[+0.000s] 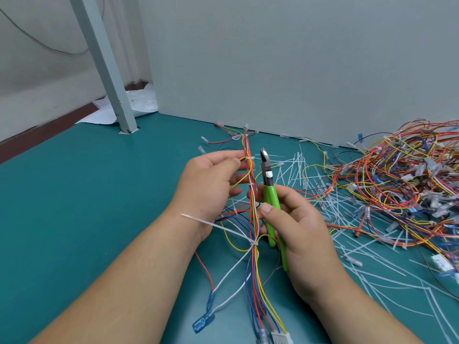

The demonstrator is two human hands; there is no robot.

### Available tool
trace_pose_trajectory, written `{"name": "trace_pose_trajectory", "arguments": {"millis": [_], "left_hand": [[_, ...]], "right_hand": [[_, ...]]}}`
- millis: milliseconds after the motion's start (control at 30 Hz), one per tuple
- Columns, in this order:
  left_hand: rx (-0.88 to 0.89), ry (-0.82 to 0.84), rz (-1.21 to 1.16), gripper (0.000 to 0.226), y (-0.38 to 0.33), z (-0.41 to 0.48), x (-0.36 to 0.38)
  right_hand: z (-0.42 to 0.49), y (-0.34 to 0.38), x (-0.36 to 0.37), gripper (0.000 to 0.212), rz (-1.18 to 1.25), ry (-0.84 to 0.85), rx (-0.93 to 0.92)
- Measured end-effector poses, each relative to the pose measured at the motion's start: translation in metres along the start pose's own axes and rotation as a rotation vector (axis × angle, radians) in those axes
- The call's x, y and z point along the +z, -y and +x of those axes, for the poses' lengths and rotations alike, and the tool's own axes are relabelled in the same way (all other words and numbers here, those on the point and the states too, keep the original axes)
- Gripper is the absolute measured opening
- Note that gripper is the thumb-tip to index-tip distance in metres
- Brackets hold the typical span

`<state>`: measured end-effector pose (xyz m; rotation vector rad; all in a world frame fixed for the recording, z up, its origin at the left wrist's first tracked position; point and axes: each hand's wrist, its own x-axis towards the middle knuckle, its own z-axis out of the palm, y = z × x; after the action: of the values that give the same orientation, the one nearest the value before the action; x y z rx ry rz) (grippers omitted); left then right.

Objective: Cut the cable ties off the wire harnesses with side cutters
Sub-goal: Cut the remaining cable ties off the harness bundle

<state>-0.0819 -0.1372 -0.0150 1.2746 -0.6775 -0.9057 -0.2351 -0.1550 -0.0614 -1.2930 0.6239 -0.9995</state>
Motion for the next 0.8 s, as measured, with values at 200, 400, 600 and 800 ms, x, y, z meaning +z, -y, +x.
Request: {"name": "trace_pose_trajectory", "arguments": {"millis": [200,400,600,800], "left_hand": [[0.095,0.004,0.141,0.018,0.0024,0.0012,-0.0012],[0.172,0.014,0.174,0.019,0.0036,0.0002,-0.0008],[0.102,-0.085,0.047,0.015,0.0041,0.0023,0.0004],[0.175,-0.125,-0.017,0.020,0.0036,0.0052,0.0012]], "right_hand": [[-0.0022,0.0010,0.0000,0.039,0.011,0.068,-0.044],[-0.0013,-0.0008,0.0008,0.046,0.002,0.101,-0.047],[-0.0012,-0.0011,-0.0013,0.044,0.095,0.126,-0.009],[-0.0005,-0.0006,-0.0021,0.042,0.096,0.167,0.014]]}}
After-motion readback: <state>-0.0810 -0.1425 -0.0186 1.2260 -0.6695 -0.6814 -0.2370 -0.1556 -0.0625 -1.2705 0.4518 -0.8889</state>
